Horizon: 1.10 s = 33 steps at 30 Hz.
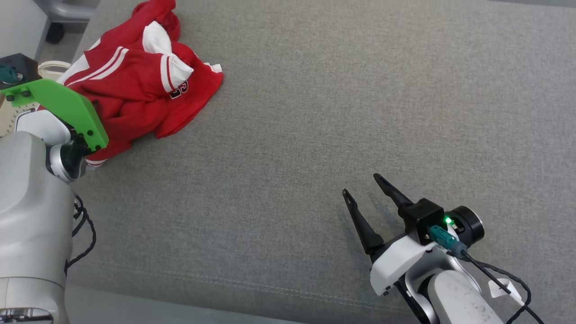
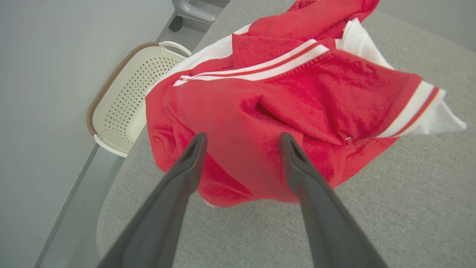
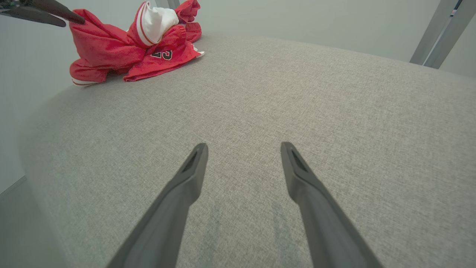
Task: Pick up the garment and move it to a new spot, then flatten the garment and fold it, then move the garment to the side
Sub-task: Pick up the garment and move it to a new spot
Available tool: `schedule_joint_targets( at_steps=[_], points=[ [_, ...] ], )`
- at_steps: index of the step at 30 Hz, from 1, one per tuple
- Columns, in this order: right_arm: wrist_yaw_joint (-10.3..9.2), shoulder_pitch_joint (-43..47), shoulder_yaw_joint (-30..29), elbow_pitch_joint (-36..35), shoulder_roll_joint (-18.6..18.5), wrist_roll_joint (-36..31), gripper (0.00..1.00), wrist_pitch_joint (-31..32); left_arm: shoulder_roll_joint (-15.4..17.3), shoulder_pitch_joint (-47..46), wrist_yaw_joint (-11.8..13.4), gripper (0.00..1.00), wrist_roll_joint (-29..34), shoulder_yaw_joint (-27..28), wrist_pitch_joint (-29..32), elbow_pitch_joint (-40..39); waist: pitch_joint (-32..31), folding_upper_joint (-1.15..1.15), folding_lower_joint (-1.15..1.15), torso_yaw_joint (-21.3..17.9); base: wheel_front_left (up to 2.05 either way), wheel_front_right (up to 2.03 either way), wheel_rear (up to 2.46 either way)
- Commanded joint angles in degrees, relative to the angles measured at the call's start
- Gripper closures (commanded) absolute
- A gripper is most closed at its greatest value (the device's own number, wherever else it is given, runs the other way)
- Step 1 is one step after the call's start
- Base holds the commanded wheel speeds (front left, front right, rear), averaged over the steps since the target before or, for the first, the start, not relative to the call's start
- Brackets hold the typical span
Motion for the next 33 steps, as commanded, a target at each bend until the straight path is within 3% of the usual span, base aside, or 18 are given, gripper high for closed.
schedule_joint_targets(
  at_steps=[1, 6, 7, 8, 9, 21, 25, 33],
  points=[
    [-0.02, 0.6, -0.1, -0.6, -0.2, -0.6, 0.0, 0.2, 0.7, -1.0, 0.4, 0.0, 0.4, -0.2, 0.1, 0.7, 2.5, 0.0, 0.0, -2.3, 0.0, 0.0, 0.0],
    [-0.02, 1.5, -0.9, -1.3, -0.2, -0.9, 0.0, 0.4, 0.7, -1.5, 1.9, 0.0, 1.0, -0.8, 0.1, 3.3, 3.1, 0.0, 0.0, -2.3, 0.0, 0.0, 0.0],
    [-0.02, 1.5, -0.9, -1.4, -0.2, -0.9, 0.0, 0.4, 0.7, -1.6, 2.1, 0.31, 1.2, -1.0, -0.2, 3.6, 3.1, 0.0, 0.0, -2.3, 0.0, 0.0, 0.0],
    [-0.02, 1.5, -1.0, -1.3, -0.2, -0.9, 0.0, 0.5, 0.8, -1.8, 2.3, 0.9, 1.5, -1.3, -0.9, 3.7, 3.1, 0.0, 0.0, -2.2, 0.0, 0.0, 0.0],
    [-0.02, 1.4, -1.1, -1.4, -0.2, -0.8, 0.0, 0.6, 0.8, -2.2, 2.4, 1.0, 1.8, -1.7, -1.6, 3.7, 3.1, 0.0, 0.0, -2.1, 0.0, 0.0, 0.0],
    [-0.02, 1.5, 0.3, 2.3, -0.2, 3.2, 0.0, -1.3, 1.5, -5.2, 0.9, 1.0, 4.7, -4.5, -10.4, 3.8, -4.4, 0.0, 0.0, -3.0, 0.0, 0.0, 0.0],
    [-0.02, 1.9, 0.3, 3.7, -0.2, 4.9, 0.0, -2.4, 1.5, -6.8, -0.7, 1.0, 6.4, -6.4, -15.3, 2.0, -8.4, 0.0, 0.0, -5.5, 0.0, 0.0, 0.0],
    [-0.02, 5.0, -1.1, 5.9, -0.2, 6.0, 0.0, -2.7, -2.3, -8.7, -3.5, 1.0, 8.0, -10.0, -20.9, -0.5, -15.3, 0.0, 0.0, -12.2, 0.0, 0.0, 0.0]
  ],
)
